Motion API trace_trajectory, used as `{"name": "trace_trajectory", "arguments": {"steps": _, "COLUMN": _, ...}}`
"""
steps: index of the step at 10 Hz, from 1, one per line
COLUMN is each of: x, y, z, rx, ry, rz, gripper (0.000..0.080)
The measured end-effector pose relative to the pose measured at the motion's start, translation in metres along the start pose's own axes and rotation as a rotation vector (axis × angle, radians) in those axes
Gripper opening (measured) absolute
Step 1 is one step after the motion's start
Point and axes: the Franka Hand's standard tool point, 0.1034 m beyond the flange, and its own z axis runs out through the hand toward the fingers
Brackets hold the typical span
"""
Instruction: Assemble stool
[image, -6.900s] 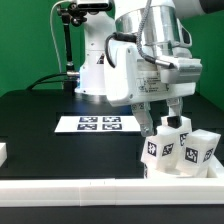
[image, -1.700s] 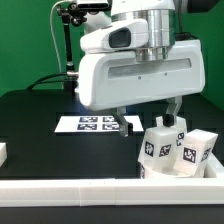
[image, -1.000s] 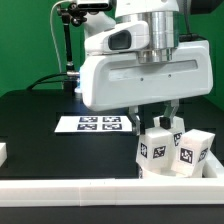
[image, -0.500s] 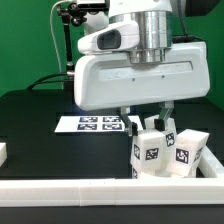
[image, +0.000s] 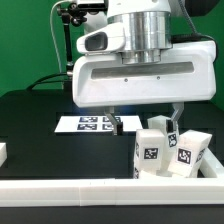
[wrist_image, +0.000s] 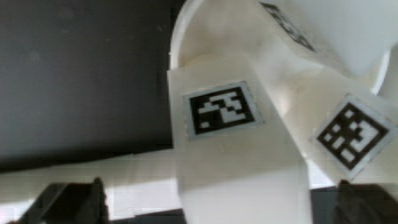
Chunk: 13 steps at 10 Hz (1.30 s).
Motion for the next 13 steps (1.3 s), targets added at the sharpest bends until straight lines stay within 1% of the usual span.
{"name": "trace_trajectory", "arguments": {"steps": 2, "x": 0.0001, "y": 0.0005, "z": 0.0000, "rx": -0.001, "ry": 0.000, "rz": 0.034, "gripper": 0.0649}}
{"name": "trace_trajectory", "arguments": {"steps": 4, "x": -0.0020, "y": -0.0061, "z": 0.0009, "rx": 0.001, "ry": -0.002, "rz": 0.021, "gripper": 0.0649}}
{"name": "trace_trajectory", "arguments": {"steps": 5, "x": -0.0019, "y": -0.0055, "z": 0.0010, "rx": 0.001, "ry": -0.003, "rz": 0.016, "gripper": 0.0649}}
{"name": "trace_trajectory", "arguments": {"steps": 6, "x": -0.0016, "y": -0.0039, "z": 0.0011, "rx": 0.001, "ry": -0.003, "rz": 0.011, "gripper": 0.0546}}
{"name": "trace_trajectory", "arguments": {"steps": 7, "x": -0.0015, "y": -0.0029, "z": 0.0012, "rx": 0.000, "ry": -0.003, "rz": 0.012, "gripper": 0.0546}}
{"name": "trace_trajectory", "arguments": {"steps": 8, "x": -0.0013, "y": -0.0022, "z": 0.0012, "rx": 0.000, "ry": -0.003, "rz": 0.011, "gripper": 0.0362}}
{"name": "trace_trajectory", "arguments": {"steps": 9, "x": -0.0011, "y": -0.0007, "z": 0.0013, "rx": -0.001, "ry": -0.003, "rz": 0.011, "gripper": 0.0334}}
{"name": "trace_trajectory", "arguments": {"steps": 11, "x": -0.0003, "y": 0.0032, "z": 0.0011, "rx": -0.002, "ry": -0.003, "rz": 0.025, "gripper": 0.0334}}
{"name": "trace_trajectory", "arguments": {"steps": 13, "x": -0.0003, "y": 0.0029, "z": 0.0010, "rx": -0.001, "ry": -0.002, "rz": 0.066, "gripper": 0.0334}}
